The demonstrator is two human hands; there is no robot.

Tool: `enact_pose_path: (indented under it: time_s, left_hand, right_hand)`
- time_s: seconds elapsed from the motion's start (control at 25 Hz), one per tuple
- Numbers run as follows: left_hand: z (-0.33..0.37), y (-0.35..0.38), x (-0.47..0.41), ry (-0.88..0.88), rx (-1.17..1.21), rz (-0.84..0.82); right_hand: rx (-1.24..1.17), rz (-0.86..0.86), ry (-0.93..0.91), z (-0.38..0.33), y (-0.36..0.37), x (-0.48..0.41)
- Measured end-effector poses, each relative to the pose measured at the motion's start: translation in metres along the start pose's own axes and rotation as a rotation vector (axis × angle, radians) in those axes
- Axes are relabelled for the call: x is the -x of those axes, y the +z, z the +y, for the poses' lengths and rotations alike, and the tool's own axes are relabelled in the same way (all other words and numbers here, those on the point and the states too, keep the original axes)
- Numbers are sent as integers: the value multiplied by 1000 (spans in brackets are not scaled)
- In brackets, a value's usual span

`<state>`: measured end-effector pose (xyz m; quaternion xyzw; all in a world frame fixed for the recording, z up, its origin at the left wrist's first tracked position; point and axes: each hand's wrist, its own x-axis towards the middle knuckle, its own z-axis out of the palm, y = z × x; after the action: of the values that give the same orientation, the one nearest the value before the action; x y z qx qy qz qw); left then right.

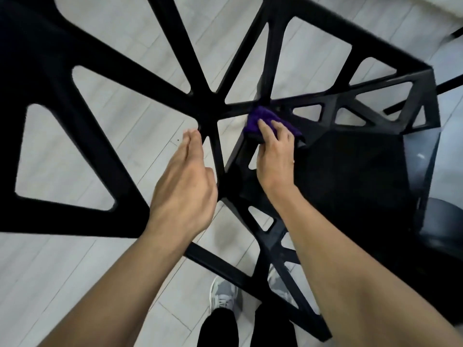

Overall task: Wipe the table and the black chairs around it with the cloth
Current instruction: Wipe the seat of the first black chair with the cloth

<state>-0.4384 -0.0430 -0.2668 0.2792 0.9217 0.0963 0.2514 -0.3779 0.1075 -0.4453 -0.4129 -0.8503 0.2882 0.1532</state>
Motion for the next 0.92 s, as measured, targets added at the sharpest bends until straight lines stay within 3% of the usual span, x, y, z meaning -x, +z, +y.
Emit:
enact_pose_path:
  time_s: [0.12,0.24,0.4,0.6,0.68,0.8,0.92]
  left_hand:
    - [-1,3,-3,7,-13,18]
    - [-1,11,-1,19,-76,61]
    - [0,13,2,-6,-134,65]
    - [11,28,3,-13,-223,189]
    - [29,44,0,132,-246,188]
    - [56,94,-3,410,-212,-82]
    - [66,137,-8,388,-209,-321]
  right_hand:
    - [-89,-143,-16,-11,1,72]
    - [-44,-288,-157,-9,-13,117]
    - [43,-417,-177,39,-59,139]
    - [174,-247,-92,118,-132,184]
    - [213,-201,-109,122,-137,188]
    - [275,-177,-190,127,-140,174]
    - [317,-66,-116,144,-152,125]
